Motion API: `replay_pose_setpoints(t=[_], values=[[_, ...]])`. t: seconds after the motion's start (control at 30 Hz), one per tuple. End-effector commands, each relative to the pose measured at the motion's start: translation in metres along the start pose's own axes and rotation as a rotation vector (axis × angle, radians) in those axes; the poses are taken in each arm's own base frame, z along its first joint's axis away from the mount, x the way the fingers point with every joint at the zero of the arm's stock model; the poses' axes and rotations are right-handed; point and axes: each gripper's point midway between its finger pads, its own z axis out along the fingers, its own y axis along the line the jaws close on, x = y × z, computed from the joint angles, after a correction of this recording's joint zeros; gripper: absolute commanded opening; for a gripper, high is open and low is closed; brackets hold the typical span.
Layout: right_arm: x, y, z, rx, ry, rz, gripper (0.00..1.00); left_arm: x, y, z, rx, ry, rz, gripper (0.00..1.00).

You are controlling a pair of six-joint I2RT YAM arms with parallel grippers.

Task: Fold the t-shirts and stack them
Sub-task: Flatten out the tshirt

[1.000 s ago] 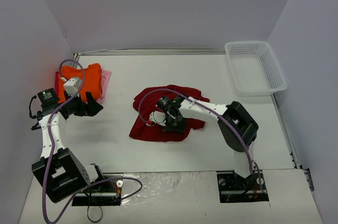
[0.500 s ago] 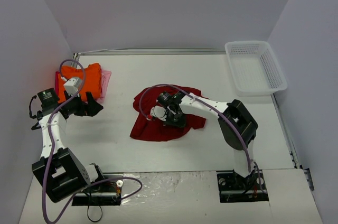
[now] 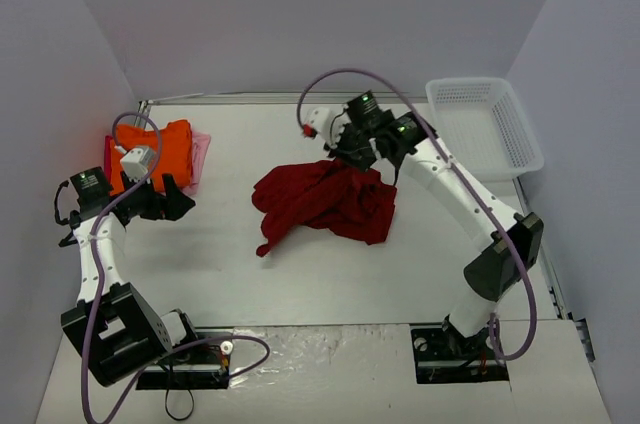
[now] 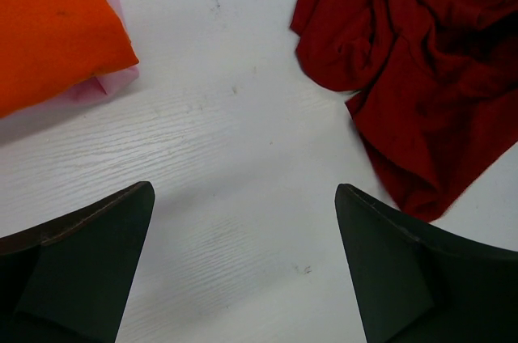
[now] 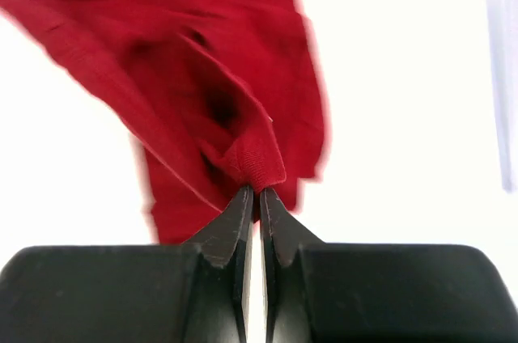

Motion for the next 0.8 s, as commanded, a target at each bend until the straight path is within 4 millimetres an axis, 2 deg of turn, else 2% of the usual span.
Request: replay_pose_setpoints(t=[0.0, 0.1, 0.2, 0.3, 0.33, 0.4, 0.43, 0.5, 0.53, 0.6, 0.63, 0.67, 0.7, 0.77], values=[[0.021, -0.072, -0.042, 0.212, -0.043, 0.134, 0.0, -0.025, -0.01, -0.009, 0.01, -0.052, 0.082, 0.94], [0.043, -0.111, -0.058, 0.346, -0.045, 0.214, 0.0, -0.025, -0.013, -0.008, 0.022, -0.051, 0.084, 0.94], [0.067, -0.127, -0.06, 0.406, -0.013, 0.277, 0.0, -0.021, -0.017, -0.001, 0.021, -0.023, 0.117, 0.94], [0.085, -0.132, -0.05, 0.43, 0.021, 0.309, 0.0, -0.014, -0.021, 0.01, -0.001, 0.041, 0.201, 0.94], [0.095, -0.133, -0.048, 0.443, 0.046, 0.327, 0.0, -0.013, -0.03, 0.018, 0.016, 0.06, 0.244, 0.94], [0.104, -0.138, -0.046, 0.473, 0.071, 0.342, 0.0, -0.007, -0.037, 0.028, 0.017, 0.093, 0.295, 0.94], [0.113, -0.14, -0.043, 0.481, 0.091, 0.358, 0.0, -0.001, -0.051, 0.037, 0.054, 0.123, 0.337, 0.94], [0.122, -0.146, -0.043, 0.512, 0.111, 0.375, 0.0, 0.005, -0.059, 0.047, 0.078, 0.174, 0.374, 0.94], [0.131, -0.151, -0.045, 0.525, 0.125, 0.39, 0.0, 0.008, -0.07, 0.054, 0.115, 0.196, 0.393, 0.94], [0.14, -0.154, -0.043, 0.53, 0.136, 0.41, 0.0, 0.013, -0.078, 0.065, 0.165, 0.251, 0.409, 0.98], [0.146, -0.156, -0.044, 0.535, 0.144, 0.422, 0.0, 0.019, -0.091, 0.073, 0.209, 0.283, 0.434, 1.0], [0.151, -0.156, -0.043, 0.532, 0.15, 0.43, 0.0, 0.026, -0.092, 0.083, 0.224, 0.325, 0.426, 0.98], [0.153, -0.156, -0.043, 0.53, 0.15, 0.434, 0.0, 0.02, -0.094, 0.089, 0.229, 0.328, 0.443, 0.94], [0.158, -0.153, -0.042, 0.522, 0.157, 0.445, 0.0, 0.024, -0.095, 0.105, 0.243, 0.356, 0.441, 0.86]])
